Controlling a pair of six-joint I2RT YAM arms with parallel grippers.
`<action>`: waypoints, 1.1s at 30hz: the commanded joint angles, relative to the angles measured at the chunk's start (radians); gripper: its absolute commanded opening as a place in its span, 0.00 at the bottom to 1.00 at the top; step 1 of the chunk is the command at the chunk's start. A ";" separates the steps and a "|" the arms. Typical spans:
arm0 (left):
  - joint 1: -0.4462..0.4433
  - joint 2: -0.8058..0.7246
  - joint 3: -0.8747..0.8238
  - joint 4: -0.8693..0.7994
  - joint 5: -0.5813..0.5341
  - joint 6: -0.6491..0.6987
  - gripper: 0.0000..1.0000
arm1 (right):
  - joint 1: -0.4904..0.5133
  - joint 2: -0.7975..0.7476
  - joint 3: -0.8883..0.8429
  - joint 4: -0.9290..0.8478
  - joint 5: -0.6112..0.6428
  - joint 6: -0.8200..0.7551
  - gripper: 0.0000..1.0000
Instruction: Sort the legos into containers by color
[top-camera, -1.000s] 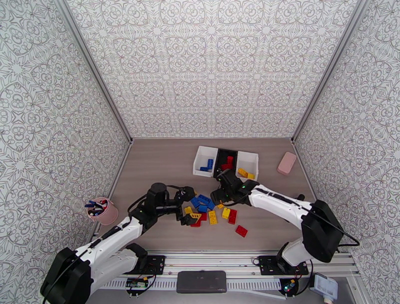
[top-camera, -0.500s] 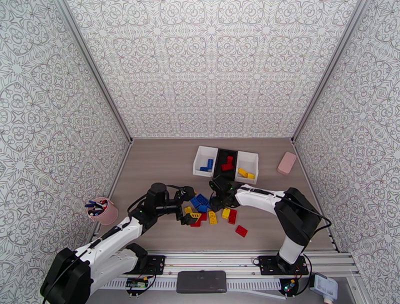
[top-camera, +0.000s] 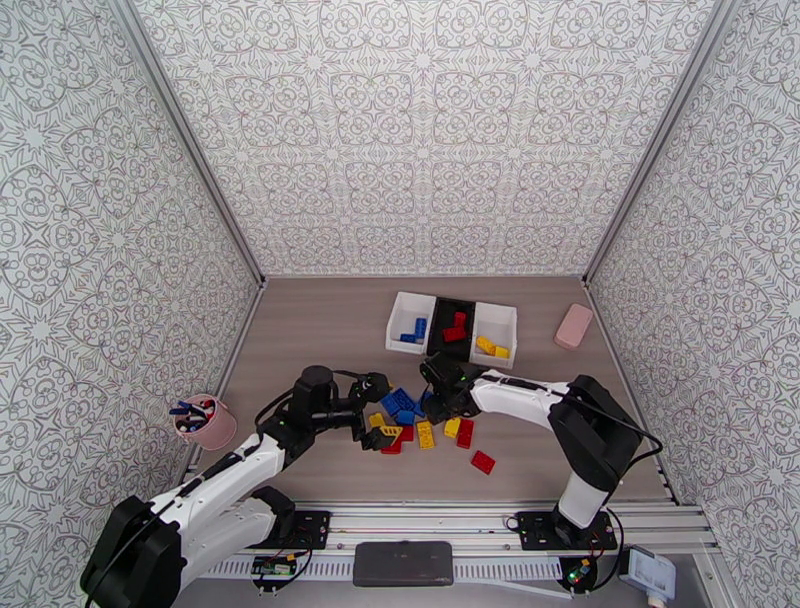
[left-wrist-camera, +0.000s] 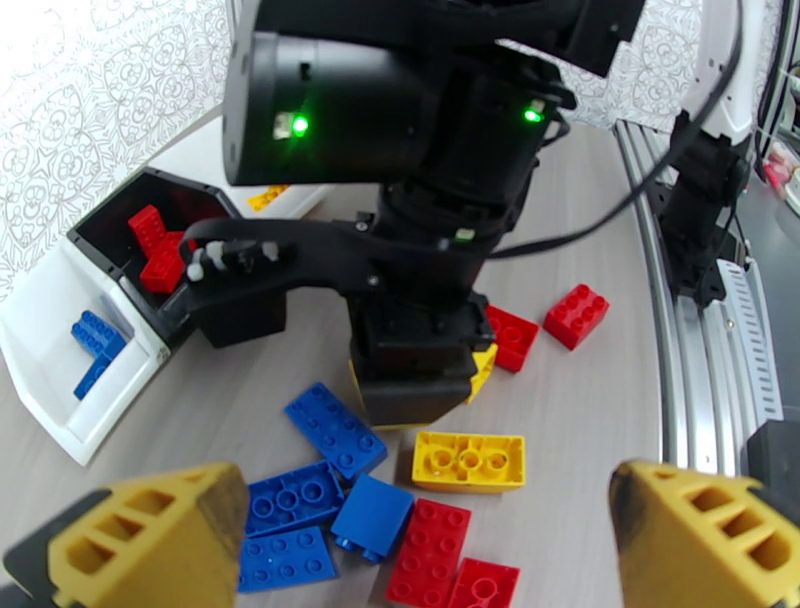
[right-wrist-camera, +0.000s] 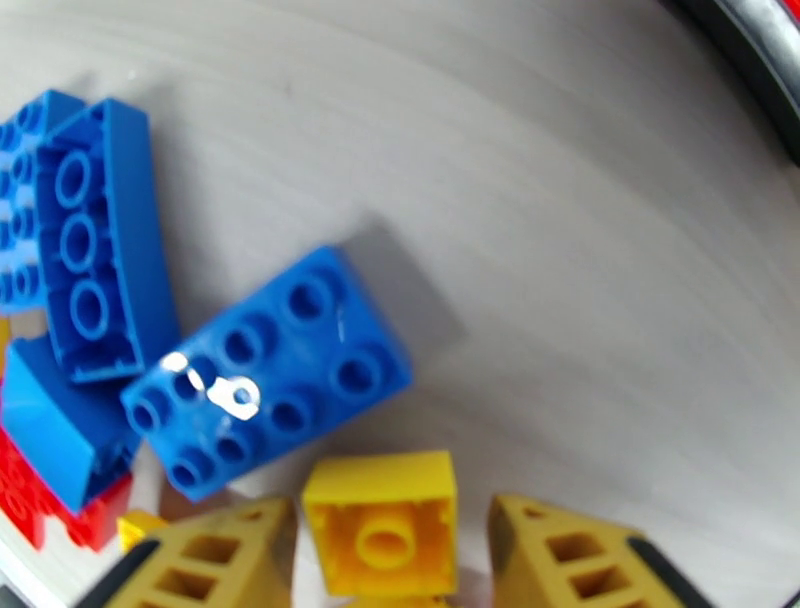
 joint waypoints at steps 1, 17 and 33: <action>0.002 -0.012 0.011 -0.010 -0.010 0.010 1.00 | 0.002 -0.013 -0.009 -0.006 0.017 0.008 0.51; -0.001 -0.014 0.011 -0.009 -0.007 0.020 1.00 | 0.002 -0.038 0.001 0.002 0.065 0.037 0.33; -0.258 0.124 0.130 0.181 -0.524 -0.256 1.00 | -0.120 -0.379 -0.056 0.049 0.116 0.091 0.28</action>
